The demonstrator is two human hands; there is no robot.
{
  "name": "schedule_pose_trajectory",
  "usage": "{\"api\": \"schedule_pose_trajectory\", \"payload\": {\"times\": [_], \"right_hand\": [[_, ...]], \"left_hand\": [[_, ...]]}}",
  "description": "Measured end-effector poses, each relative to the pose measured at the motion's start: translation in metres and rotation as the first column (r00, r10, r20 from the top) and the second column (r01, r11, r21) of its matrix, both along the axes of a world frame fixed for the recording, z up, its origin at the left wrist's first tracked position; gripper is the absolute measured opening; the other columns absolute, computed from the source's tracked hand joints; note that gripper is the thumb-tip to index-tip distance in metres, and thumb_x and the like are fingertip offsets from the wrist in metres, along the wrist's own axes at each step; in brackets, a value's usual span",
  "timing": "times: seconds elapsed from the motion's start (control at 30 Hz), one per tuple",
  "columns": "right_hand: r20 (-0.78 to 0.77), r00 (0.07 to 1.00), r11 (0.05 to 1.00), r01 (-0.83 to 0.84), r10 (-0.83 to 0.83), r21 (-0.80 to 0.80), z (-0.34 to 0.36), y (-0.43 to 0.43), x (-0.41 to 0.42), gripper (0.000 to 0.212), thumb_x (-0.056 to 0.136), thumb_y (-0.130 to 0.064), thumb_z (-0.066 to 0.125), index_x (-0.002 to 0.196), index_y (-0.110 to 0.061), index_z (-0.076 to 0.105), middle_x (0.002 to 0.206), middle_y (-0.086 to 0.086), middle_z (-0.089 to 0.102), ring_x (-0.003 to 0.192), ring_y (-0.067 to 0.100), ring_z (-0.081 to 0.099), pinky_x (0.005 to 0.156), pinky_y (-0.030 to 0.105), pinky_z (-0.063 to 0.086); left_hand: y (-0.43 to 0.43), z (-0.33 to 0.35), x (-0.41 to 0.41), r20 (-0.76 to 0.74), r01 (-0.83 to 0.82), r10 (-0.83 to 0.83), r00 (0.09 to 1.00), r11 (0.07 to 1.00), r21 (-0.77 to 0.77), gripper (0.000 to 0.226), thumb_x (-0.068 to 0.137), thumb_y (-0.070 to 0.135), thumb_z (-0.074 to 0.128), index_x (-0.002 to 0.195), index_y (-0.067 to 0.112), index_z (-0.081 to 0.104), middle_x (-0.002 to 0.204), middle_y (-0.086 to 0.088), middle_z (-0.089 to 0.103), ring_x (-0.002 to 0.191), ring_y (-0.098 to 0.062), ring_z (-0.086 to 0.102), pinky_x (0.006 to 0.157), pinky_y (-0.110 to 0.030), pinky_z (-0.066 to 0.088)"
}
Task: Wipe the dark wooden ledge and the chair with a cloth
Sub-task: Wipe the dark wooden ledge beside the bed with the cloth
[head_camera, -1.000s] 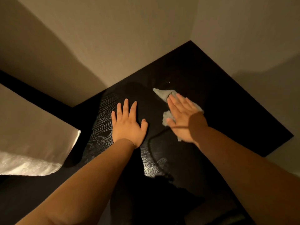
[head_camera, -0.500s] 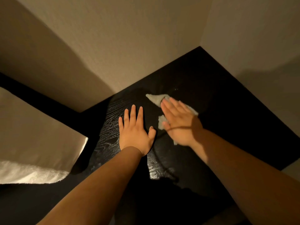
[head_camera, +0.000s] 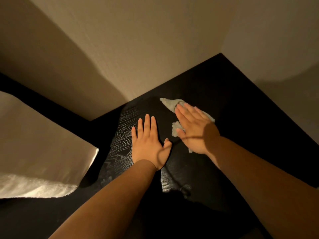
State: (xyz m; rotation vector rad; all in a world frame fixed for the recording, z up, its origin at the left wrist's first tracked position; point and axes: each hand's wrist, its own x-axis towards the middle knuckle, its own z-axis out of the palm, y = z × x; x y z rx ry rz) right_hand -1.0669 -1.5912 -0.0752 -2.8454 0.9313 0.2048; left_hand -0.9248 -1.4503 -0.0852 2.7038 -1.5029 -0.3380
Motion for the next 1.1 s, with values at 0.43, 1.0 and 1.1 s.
{"api": "schedule_pose_trajectory", "payload": {"times": [0.43, 1.0, 1.1], "right_hand": [[0.047, 0.997, 0.998, -0.057, 0.056, 0.014, -0.001, -0.005, 0.032, 0.071, 0.103, -0.047, 0.022, 0.165, -0.014, 0.013, 0.173, 0.004, 0.011, 0.16, 0.023, 0.004, 0.128, 0.038, -0.002], [0.067, 0.976, 0.974, -0.214, 0.209, 0.077, 0.011, -0.042, 0.089, 0.063, 0.109, -0.039, 0.028, 0.165, -0.017, 0.012, 0.174, 0.002, 0.007, 0.16, 0.021, 0.0, 0.129, 0.038, -0.001], [0.082, 0.985, 0.986, -0.156, 0.151, 0.053, 0.01, -0.068, 0.083, 0.061, 0.109, -0.038, 0.029, 0.165, -0.019, 0.014, 0.173, 0.001, 0.011, 0.16, 0.022, 0.006, 0.129, 0.039, 0.004]], "left_hand": [[-0.003, 0.0, 0.0, -0.012, -0.158, 0.158, 0.987, 0.986, 0.048, 0.102, 0.087, 0.071, 0.023, 0.168, 0.014, -0.002, 0.175, -0.012, -0.013, 0.16, -0.035, -0.018, 0.127, -0.058, -0.01], [-0.003, -0.003, 0.001, 0.027, -0.121, 0.12, 0.992, 0.991, 0.057, 0.099, 0.09, 0.069, 0.023, 0.168, 0.012, 0.0, 0.175, -0.012, -0.012, 0.16, -0.035, -0.016, 0.128, -0.056, -0.007], [-0.002, -0.002, 0.001, 0.037, -0.107, 0.105, 0.994, 0.993, 0.053, 0.1, 0.09, 0.069, 0.022, 0.168, 0.01, 0.002, 0.175, -0.014, -0.008, 0.16, -0.036, -0.013, 0.128, -0.057, -0.005]]}}
